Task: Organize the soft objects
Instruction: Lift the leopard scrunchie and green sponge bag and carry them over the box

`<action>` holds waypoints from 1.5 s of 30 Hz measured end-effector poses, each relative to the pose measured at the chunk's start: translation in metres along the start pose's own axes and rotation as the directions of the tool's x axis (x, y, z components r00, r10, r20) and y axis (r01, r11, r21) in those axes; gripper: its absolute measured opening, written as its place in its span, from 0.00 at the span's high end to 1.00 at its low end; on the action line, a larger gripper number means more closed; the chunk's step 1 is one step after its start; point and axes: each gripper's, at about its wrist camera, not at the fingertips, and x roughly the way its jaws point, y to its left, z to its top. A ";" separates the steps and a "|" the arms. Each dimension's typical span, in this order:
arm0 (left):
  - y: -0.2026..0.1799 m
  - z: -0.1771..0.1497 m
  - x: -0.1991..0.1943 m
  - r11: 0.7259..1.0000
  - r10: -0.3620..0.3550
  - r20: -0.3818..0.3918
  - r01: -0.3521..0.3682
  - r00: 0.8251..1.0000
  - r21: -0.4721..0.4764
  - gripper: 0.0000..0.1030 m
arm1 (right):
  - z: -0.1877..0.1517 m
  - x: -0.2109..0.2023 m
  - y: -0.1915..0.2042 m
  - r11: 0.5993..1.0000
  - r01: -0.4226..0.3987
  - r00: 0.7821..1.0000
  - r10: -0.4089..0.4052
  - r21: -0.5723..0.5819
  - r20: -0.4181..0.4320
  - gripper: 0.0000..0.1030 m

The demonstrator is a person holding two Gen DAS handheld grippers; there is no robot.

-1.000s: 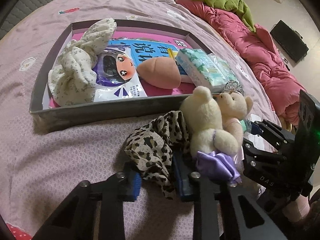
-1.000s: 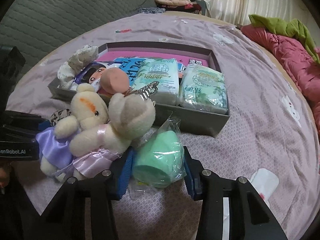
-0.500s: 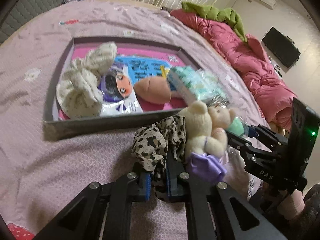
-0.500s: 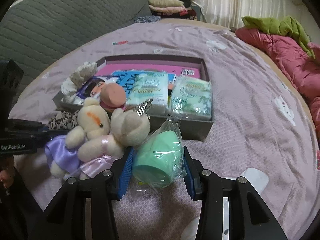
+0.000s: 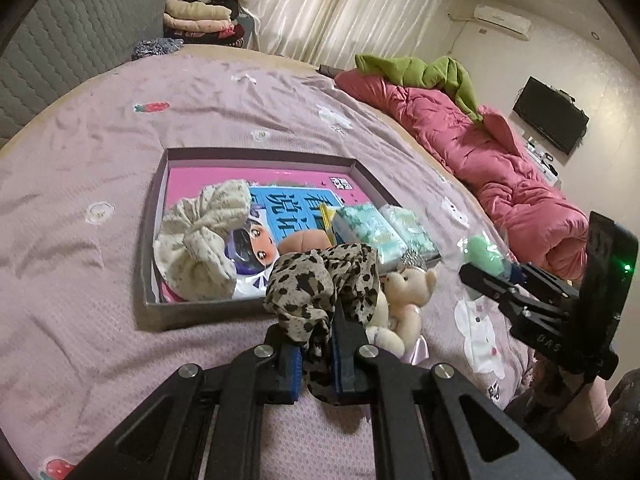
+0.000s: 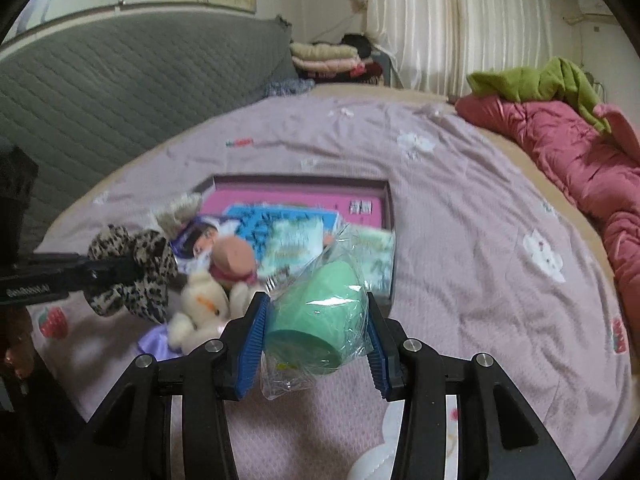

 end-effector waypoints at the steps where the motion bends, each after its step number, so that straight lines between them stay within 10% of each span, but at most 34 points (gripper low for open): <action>1: 0.001 0.000 -0.001 1.000 0.006 0.005 -0.006 1.000 0.002 0.89 | 0.003 -0.001 0.001 1.000 -0.004 1.000 0.004 0.002 0.008 0.55; 32: 0.013 0.046 -0.010 0.996 0.093 0.159 -0.092 0.983 -0.009 0.89 | 0.067 0.017 0.025 0.996 -0.086 0.986 0.088 -0.024 0.139 0.55; 45: 0.022 0.052 0.009 0.989 0.146 0.110 -0.144 0.983 -0.026 0.89 | 0.082 0.039 0.026 0.995 -0.095 0.985 0.099 -0.039 0.141 0.55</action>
